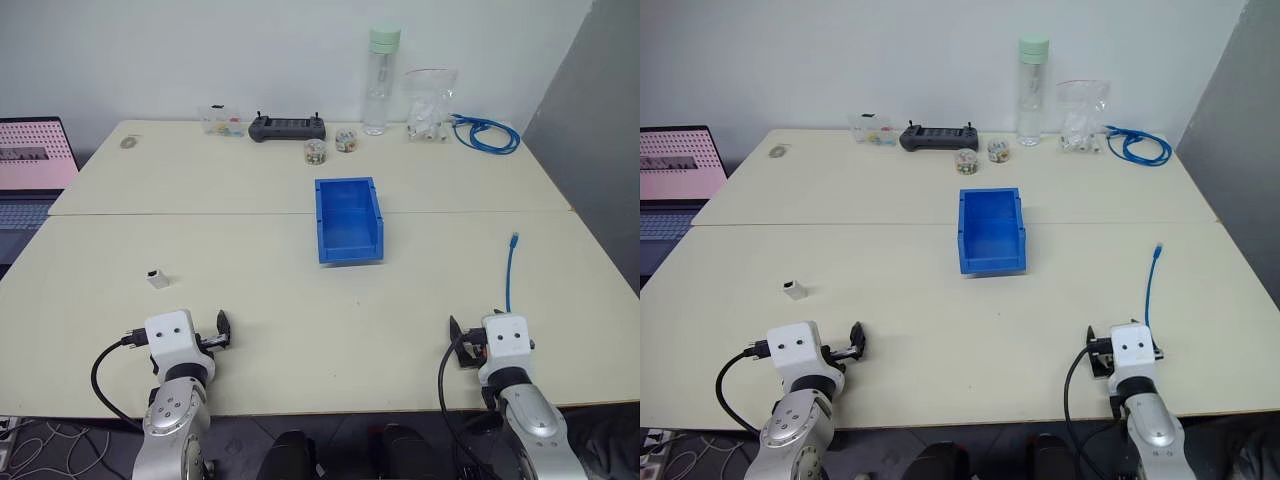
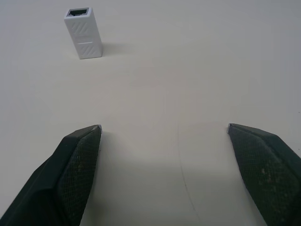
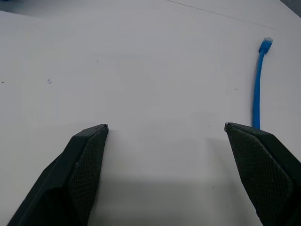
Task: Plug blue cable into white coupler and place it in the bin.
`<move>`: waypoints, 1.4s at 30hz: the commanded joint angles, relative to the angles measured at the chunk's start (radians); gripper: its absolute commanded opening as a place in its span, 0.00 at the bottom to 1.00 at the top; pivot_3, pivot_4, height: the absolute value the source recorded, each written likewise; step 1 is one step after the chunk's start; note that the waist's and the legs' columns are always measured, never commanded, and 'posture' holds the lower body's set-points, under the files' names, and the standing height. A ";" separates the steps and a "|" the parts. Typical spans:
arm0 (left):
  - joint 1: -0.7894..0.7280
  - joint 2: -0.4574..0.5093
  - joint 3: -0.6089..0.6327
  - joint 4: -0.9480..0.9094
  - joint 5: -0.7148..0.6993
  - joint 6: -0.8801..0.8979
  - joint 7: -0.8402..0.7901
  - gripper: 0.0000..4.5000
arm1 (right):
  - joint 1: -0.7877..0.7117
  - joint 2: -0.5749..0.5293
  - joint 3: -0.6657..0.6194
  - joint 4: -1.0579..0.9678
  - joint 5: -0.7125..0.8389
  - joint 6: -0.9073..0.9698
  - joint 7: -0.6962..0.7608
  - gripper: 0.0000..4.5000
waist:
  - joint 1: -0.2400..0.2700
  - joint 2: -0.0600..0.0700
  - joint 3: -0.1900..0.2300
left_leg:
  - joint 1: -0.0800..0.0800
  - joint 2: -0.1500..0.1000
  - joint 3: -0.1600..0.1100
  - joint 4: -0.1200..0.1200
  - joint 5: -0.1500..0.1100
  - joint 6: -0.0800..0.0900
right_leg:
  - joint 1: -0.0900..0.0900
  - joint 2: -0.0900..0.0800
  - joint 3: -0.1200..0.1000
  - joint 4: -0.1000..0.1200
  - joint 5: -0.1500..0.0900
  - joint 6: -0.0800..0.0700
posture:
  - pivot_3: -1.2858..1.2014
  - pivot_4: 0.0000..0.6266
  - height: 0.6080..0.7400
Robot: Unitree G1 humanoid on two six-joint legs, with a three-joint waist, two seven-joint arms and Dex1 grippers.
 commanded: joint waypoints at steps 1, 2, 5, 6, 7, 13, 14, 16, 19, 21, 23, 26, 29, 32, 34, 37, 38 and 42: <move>0.005 0.018 -0.002 -0.007 0.014 0.033 -0.002 1.00 | -0.002 0.004 0.000 -0.026 -0.006 -0.001 -0.005 0.94 | 0.000 0.000 0.000 | 0.000 0.000 0.000 0.000 0.000 0.000 | 0.000 0.000 0.000 0.000 0.000 0.000 | 0.52 0.24 1.00; 0.005 0.022 -0.001 -0.003 0.015 0.036 -0.004 1.00 | -0.005 0.004 0.002 -0.024 -0.007 0.004 -0.003 0.94 | 0.000 0.000 0.000 | 0.000 0.000 0.000 0.000 0.000 0.000 | 0.000 0.000 0.000 0.000 0.000 0.000 | 0.52 0.24 1.00; 0.005 0.022 0.003 -0.002 0.005 0.038 -0.007 1.00 | -0.009 0.002 0.006 -0.022 -0.010 0.014 0.001 0.94 | -0.001 0.000 0.000 | 0.000 0.000 0.000 0.000 0.000 0.000 | 0.000 0.000 0.000 0.000 0.000 0.000 | 0.52 0.24 1.00; 0.007 0.021 0.003 -0.006 0.004 0.038 -0.008 1.00 | -0.007 0.003 0.006 -0.025 -0.010 0.013 0.001 0.94 | -0.001 0.000 0.000 | 0.000 0.000 0.000 0.000 0.000 0.000 | 0.000 0.000 0.000 0.000 0.000 0.000 | 0.52 0.24 1.00; 0.009 0.020 0.002 -0.009 0.003 0.037 -0.009 1.00 | -0.005 0.004 0.006 -0.027 -0.011 0.013 0.002 0.94 | -0.001 0.000 0.000 | 0.000 0.000 0.000 0.000 0.000 0.000 | 0.000 0.000 0.000 0.000 0.000 0.000 | 0.52 0.24 1.00; 0.003 0.021 -0.005 -0.004 0.003 0.026 -0.016 1.00 | -0.002 0.002 0.012 -0.026 -0.018 0.008 0.002 0.94 | -0.001 0.000 0.000 | 0.000 0.000 0.000 0.000 0.000 0.000 | 0.000 0.000 0.000 0.000 0.000 0.000 | 0.52 0.24 1.00; 0.002 0.022 -0.006 -0.003 0.004 0.025 -0.018 1.00 | -0.002 0.000 0.012 -0.026 -0.021 0.010 0.002 0.94 | -0.001 0.000 0.000 | 0.000 0.000 0.000 0.000 0.000 0.000 | 0.000 0.000 0.000 0.000 0.000 0.000 | 0.52 0.24 1.00; 0.000 0.019 -0.008 0.000 -0.001 0.027 -0.023 1.00 | -0.004 -0.003 0.009 -0.025 -0.025 0.015 0.000 0.94 | -0.001 0.000 0.000 | 0.000 0.000 0.000 0.000 0.000 0.000 | 0.000 0.000 0.000 0.000 0.000 0.000 | 0.52 0.24 1.00; 0.001 0.015 -0.012 0.002 -0.002 0.026 -0.030 1.00 | -0.009 -0.005 0.003 -0.030 -0.024 0.021 0.001 0.94 | -0.001 0.000 0.000 | 0.000 0.000 0.000 0.000 0.000 0.000 | 0.000 0.000 0.000 0.000 0.000 0.000 | 0.52 0.24 1.00; 0.001 0.012 -0.018 0.001 0.002 0.024 -0.028 1.00 | -0.014 -0.008 -0.003 -0.030 -0.021 0.024 0.004 0.94 | -0.001 0.000 0.000 | 0.000 0.000 0.000 0.000 0.000 0.000 | 0.000 0.000 0.000 0.000 0.000 0.000 | 0.52 0.24 1.00; -0.007 0.012 -0.020 0.006 0.000 0.019 -0.031 1.00 | -0.022 -0.009 -0.005 -0.027 -0.022 0.026 0.001 0.94 | -0.001 0.000 0.000 | 0.000 0.000 0.000 0.000 0.000 0.000 | 0.000 0.000 0.000 0.000 0.000 0.000 | 0.52 0.24 1.00; -0.036 0.035 -0.044 0.016 -0.011 -0.001 -0.078 1.00 | -0.035 -0.005 0.003 -0.036 -0.029 0.034 -0.004 0.94 | 0.001 0.000 0.000 | 0.000 0.000 0.000 0.000 0.000 0.000 | 0.000 0.000 0.000 0.000 0.000 0.000 | 0.52 0.24 1.00; -0.085 0.078 -0.076 0.033 -0.040 -0.011 -0.168 1.00 | -0.052 -0.012 0.009 -0.055 -0.040 0.048 -0.001 0.94 | 0.001 0.000 0.001 | 0.000 0.000 0.000 0.000 0.000 0.000 | 0.000 0.000 0.000 0.000 0.000 0.000 | 0.52 0.24 1.00; -0.165 0.193 -0.163 0.031 -0.068 -0.017 -0.356 1.00 | -0.083 -0.032 -0.017 -0.084 -0.036 0.083 0.012 0.94 | 0.002 0.000 0.002 | -0.001 0.000 -0.001 0.000 0.000 0.000 | -0.001 0.000 -0.001 0.000 0.000 0.000 | 0.52 0.24 1.00; -0.277 0.287 -0.225 0.031 -0.104 -0.020 -0.516 1.00 | -0.138 -0.054 -0.064 -0.090 -0.014 0.119 0.025 0.94 | 0.002 -0.001 0.004 | -0.001 -0.001 0.000 0.000 0.000 0.000 | -0.001 0.000 -0.001 0.000 0.000 0.000 | 0.52 0.24 1.00; -0.406 0.349 -0.281 0.075 -0.141 -0.028 -0.648 1.00 | -0.219 -0.077 -0.119 -0.054 0.029 0.150 0.043 0.94 | 0.002 0.000 0.005 | -0.002 -0.001 -0.001 0.000 0.000 0.000 | -0.001 0.000 -0.002 0.001 0.000 0.000 | 0.52 0.24 1.00; -0.485 0.364 -0.324 0.113 -0.151 -0.042 -0.724 1.00 | -0.272 -0.104 -0.146 -0.001 0.043 0.152 0.059 0.94 | 0.002 0.000 0.005 | -0.002 -0.001 -0.001 0.000 0.000 0.000 | -0.001 0.001 -0.002 0.001 0.000 0.000 | 0.52 0.24 1.00; -0.741 0.353 -0.482 0.236 -0.167 -0.079 -0.960 1.00 | -0.452 -0.236 -0.190 0.237 0.065 0.192 0.137 0.94 | 0.001 -0.001 0.007 | -0.002 -0.002 0.002 0.001 0.000 0.000 | -0.001 0.006 -0.002 0.001 0.001 0.001 | 0.52 0.24 1.00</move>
